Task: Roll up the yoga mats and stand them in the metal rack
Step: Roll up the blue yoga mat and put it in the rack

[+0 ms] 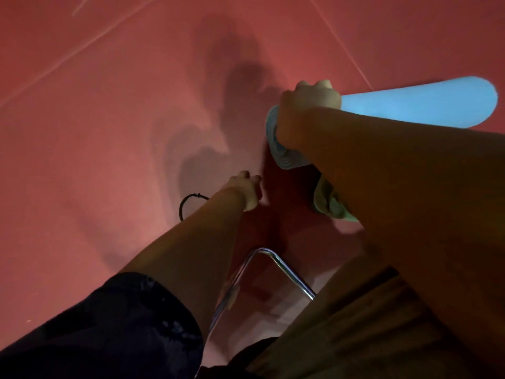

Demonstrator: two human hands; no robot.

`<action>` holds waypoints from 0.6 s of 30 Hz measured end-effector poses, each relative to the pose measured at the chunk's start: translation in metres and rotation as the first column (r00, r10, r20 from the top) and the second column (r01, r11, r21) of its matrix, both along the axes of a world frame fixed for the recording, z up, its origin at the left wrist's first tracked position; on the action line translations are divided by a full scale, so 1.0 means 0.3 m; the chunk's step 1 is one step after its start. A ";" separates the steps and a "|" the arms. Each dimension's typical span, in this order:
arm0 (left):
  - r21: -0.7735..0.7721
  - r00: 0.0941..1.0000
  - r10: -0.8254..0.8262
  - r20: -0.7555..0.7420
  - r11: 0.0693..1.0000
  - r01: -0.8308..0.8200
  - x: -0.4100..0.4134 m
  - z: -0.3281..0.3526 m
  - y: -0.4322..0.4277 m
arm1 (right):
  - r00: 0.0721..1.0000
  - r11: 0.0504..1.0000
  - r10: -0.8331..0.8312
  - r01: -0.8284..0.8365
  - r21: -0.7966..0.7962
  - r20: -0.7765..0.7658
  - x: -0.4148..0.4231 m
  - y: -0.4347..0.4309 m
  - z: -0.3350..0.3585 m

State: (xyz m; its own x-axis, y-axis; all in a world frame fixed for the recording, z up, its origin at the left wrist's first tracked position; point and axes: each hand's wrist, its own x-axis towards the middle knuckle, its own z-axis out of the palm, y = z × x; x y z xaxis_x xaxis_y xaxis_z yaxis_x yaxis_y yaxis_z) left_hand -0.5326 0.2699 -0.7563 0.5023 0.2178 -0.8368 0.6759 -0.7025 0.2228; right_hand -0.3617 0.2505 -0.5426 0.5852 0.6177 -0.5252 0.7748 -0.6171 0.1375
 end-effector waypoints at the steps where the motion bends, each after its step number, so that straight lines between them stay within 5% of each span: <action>1: 0.008 0.999 -0.034 0.029 0.999 0.033 0.028 0.044 -0.011 | 1.000 1.000 -0.014 0.014 0.024 -0.025 0.005 -0.010 0.013; 5: 0.007 0.970 -0.184 0.156 0.983 0.185 0.169 0.095 -0.071 | 0.996 0.996 -0.046 0.040 0.081 0.075 0.053 -0.023 -0.043; 18: -0.001 0.822 -0.562 -0.093 0.825 0.564 0.313 -0.041 -0.191 | 0.993 0.994 0.003 -0.015 0.106 0.114 0.106 -0.091 -0.092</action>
State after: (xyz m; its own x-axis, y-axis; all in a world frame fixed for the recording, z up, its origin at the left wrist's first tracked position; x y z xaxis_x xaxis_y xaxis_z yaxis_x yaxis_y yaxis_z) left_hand -0.4388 0.2125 -0.7687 0.4709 -0.0590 -0.8802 0.1762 -0.9714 0.1593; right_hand -0.3298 0.2231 -0.5701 0.6313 0.6723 -0.3866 0.7637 -0.6257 0.1589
